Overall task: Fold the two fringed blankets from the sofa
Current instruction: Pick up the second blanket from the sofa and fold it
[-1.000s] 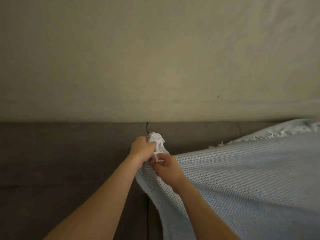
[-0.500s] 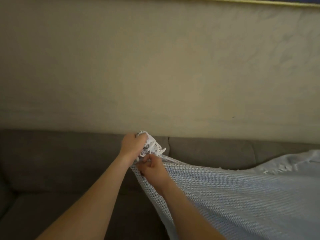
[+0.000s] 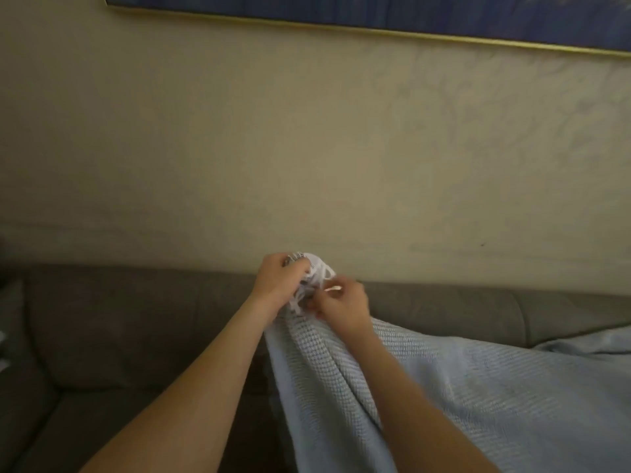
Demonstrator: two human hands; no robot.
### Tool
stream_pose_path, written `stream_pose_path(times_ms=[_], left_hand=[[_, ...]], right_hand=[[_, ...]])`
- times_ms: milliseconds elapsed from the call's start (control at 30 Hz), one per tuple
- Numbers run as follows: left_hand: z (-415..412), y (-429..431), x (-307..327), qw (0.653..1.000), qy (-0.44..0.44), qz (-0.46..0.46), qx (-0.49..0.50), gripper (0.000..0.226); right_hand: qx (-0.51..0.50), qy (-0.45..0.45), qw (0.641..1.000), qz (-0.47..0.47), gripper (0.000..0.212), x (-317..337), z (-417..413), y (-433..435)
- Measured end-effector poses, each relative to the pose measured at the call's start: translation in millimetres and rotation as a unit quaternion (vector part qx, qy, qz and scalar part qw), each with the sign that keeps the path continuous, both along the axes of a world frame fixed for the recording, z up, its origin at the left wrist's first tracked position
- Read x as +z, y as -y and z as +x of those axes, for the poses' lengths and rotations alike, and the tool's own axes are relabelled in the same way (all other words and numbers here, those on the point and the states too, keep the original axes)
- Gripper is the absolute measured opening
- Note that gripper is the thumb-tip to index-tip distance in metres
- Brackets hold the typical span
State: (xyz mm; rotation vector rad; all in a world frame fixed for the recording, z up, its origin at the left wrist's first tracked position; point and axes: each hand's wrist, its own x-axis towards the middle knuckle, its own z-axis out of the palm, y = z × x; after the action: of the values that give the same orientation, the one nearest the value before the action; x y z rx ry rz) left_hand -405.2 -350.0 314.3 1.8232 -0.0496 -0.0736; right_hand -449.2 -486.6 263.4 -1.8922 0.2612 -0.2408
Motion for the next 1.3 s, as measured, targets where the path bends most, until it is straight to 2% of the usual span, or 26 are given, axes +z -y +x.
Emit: stream_pose_path(times_ms=[67,100,167,233,300,333,400,433,467,567,700,767,867,933,967,1067,1133,1200,1233,1300], left_hand=[[-9,2,-5,0.997,-0.022,0.015,-0.07,0.023],[-13,5,-8,0.994,-0.03,0.027,-0.103,0.017],[-19,10,-11,0.989,-0.023,0.044,-0.142,0.021],[-20,16,-14,0.985,0.004,0.055,-0.162,0.018],[-22,23,-13,0.982,0.02,0.064,-0.175,0.014],[-24,33,-11,0.982,0.015,0.054,-0.179,0.011],[-29,48,-6,0.986,0.002,0.006,-0.166,0.009],[-32,58,-3,0.987,-0.002,-0.011,-0.16,0.014],[-33,66,-1,0.987,-0.005,-0.02,-0.161,0.019],[-34,92,1,0.986,-0.01,-0.008,-0.167,0.016],[-35,133,-4,0.98,0.027,0.141,-0.141,0.025],[-39,148,-6,0.974,0.028,0.173,-0.142,0.027],[-53,172,-10,0.963,-0.01,0.138,-0.233,0.008],[-61,188,-18,0.941,0.002,0.124,-0.314,0.015],[-64,193,-20,0.934,0.019,0.125,-0.335,0.02],[-56,208,-25,0.918,0.048,0.212,-0.332,0.022],[-50,217,-24,0.895,0.055,0.288,-0.335,0.029],[-50,231,-23,0.894,0.056,0.307,-0.321,0.027],[-51,240,-22,0.9,0.071,0.306,-0.303,0.028],[-53,253,-21,0.907,0.13,0.31,-0.255,0.03]], right_hand=[[-0.078,0.043,0.995,-0.049,0.029,1,-4,8],[-0.072,0.067,0.993,-0.07,0.037,0,-4,13],[0.023,0.076,0.992,-0.094,0.057,-3,-5,23],[0.105,0.045,0.987,-0.111,0.066,-7,-8,31],[0.099,0.039,0.988,-0.115,0.057,-7,-12,39],[0.086,0.04,0.99,-0.109,0.045,-6,-17,49],[0.081,0.023,0.992,-0.09,0.009,-8,-23,65],[0.089,0.013,0.992,-0.085,0.01,-7,-28,76],[0.086,0.001,0.992,-0.087,0.021,-8,-32,86],[0.052,0.005,0.992,-0.112,0.031,-9,-42,117],[-0.009,0.038,0.973,-0.227,0.022,-11,-49,162],[-0.028,0.06,0.956,-0.285,0.023,-12,-53,176],[-0.036,0.061,0.943,-0.325,0.012,-9,-64,196],[-0.041,0.053,0.933,-0.353,0.012,-7,-71,212],[-0.049,0.054,0.931,-0.357,0.021,-7,-73,219],[-0.068,0.048,0.957,-0.276,0.048,-11,-81,241],[-0.039,0.053,0.98,-0.188,0.047,-18,-85,255],[0.017,0.032,0.993,-0.116,0.037,-30,-90,269],[0.041,0.016,0.994,-0.102,0.033,-36,-92,276],[0.083,-0.019,0.989,-0.118,0.042,-47,-94,289]])
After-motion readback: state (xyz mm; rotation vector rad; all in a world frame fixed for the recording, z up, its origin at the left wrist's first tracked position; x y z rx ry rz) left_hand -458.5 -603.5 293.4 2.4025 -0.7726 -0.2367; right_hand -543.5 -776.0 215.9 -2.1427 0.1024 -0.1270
